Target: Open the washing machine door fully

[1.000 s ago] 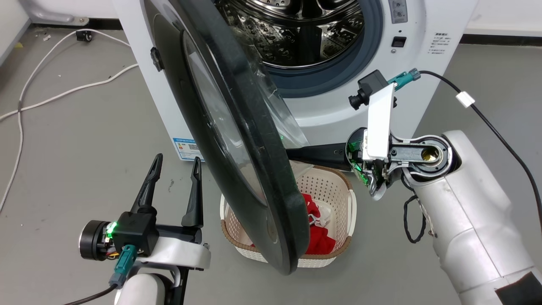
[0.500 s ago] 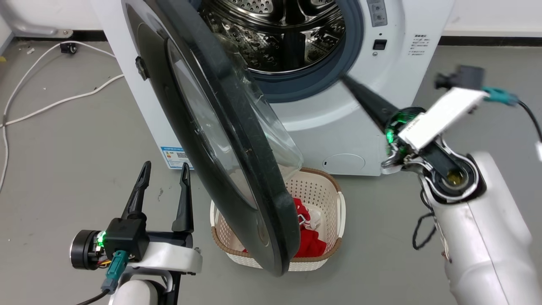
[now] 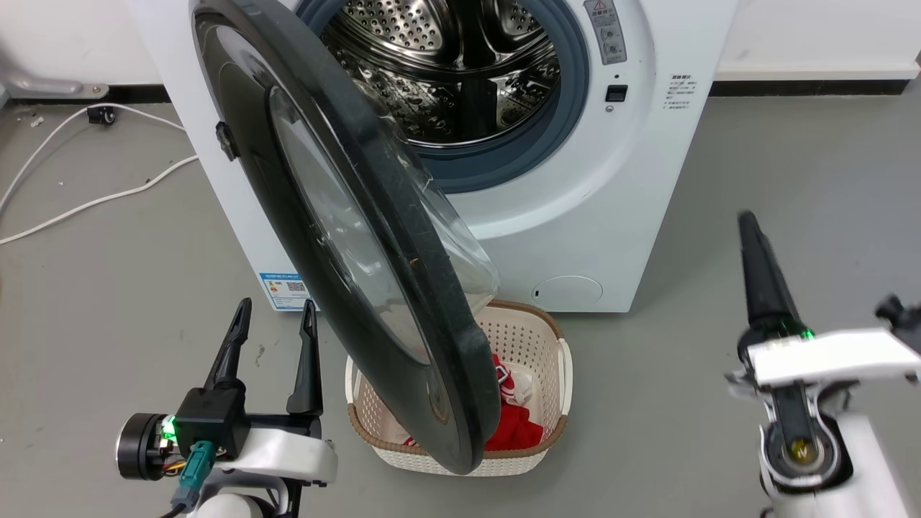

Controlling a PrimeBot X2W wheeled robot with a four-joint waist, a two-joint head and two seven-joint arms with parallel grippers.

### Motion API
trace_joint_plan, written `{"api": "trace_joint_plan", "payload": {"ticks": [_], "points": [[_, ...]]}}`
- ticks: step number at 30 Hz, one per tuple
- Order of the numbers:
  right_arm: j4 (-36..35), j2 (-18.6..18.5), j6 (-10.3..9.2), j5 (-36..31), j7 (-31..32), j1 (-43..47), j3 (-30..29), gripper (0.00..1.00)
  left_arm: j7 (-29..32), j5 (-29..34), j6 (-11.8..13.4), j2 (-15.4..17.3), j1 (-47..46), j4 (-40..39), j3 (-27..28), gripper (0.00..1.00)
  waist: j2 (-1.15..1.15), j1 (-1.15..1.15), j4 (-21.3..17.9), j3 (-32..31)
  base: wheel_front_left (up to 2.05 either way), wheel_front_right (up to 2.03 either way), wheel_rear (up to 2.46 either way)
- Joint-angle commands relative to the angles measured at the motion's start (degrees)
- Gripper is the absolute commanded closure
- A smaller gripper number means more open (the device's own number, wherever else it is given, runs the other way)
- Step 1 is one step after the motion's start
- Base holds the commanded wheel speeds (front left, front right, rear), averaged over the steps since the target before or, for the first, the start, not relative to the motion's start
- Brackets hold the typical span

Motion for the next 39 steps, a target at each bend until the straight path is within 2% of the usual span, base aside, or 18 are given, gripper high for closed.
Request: {"api": "trace_joint_plan", "payload": {"ticks": [1, 6, 12, 15, 18, 22, 32, 39], "points": [[-0.38, -0.23, 0.12, -2.45, -1.85, 1.98, -0.64, 0.00, -0.15, 0.30, 0.03, -0.04, 0.69, 0.14, 0.12, 0.00, 0.00, 0.00, -0.12, -0.11, 0.00, 0.00, 0.00], [-1.80, -0.35, 0.12, -16.95, -7.26, 6.81, -5.01, 0.00, -0.15, 0.19, 0.09, -0.04, 0.99, 0.28, 0.14, 0.00, 0.00, 0.00, -0.27, -0.42, 0.00, 0.00, 0.00], [-10.82, 0.36, 0.06, -45.62, -8.37, 9.82, -10.13, 0.00, -0.15, 0.29, 0.04, -0.05, 1.15, 0.26, 0.31, 0.00, 0.00, 0.00, -0.20, -0.56, 0.00, 0.00, 0.00], [-15.65, 1.03, 0.06, -55.96, -8.35, 11.39, -9.67, 0.00, -0.14, 0.26, 0.07, -0.05, 0.91, 0.12, 0.46, 0.00, 0.00, 0.00, -0.03, -0.50, 0.00, 0.00, 0.00], [-18.05, 1.42, 0.06, -62.65, -8.35, 13.21, -7.97, 0.00, -0.15, 0.19, 0.07, -0.05, 0.80, 0.20, 0.40, 0.00, 0.00, 0.00, 0.19, -0.59, 0.00, 0.00, 0.00], [-17.16, 1.66, 0.05, -65.98, -8.36, 15.54, -6.12, 0.00, -0.15, 0.21, 0.16, -0.05, 0.81, 0.21, 0.48, 0.00, 0.00, 0.00, 0.40, -0.66, 0.00, 0.00, 0.00], [-11.48, 1.68, 0.05, -60.87, -8.37, 17.08, -6.48, 0.00, -0.15, 0.77, -0.36, -0.05, 0.14, 0.50, 0.84, 0.00, 0.00, 0.00, 0.74, -0.55, 0.00, 0.00, 0.00], [-10.04, 1.69, 0.05, -59.93, -8.38, 16.35, -6.69, 0.00, -0.15, 0.87, -0.32, -0.04, -0.03, 0.55, 1.06, 0.00, 0.00, 0.00, 0.71, -0.42, 0.00, 0.00, 0.00]]}}
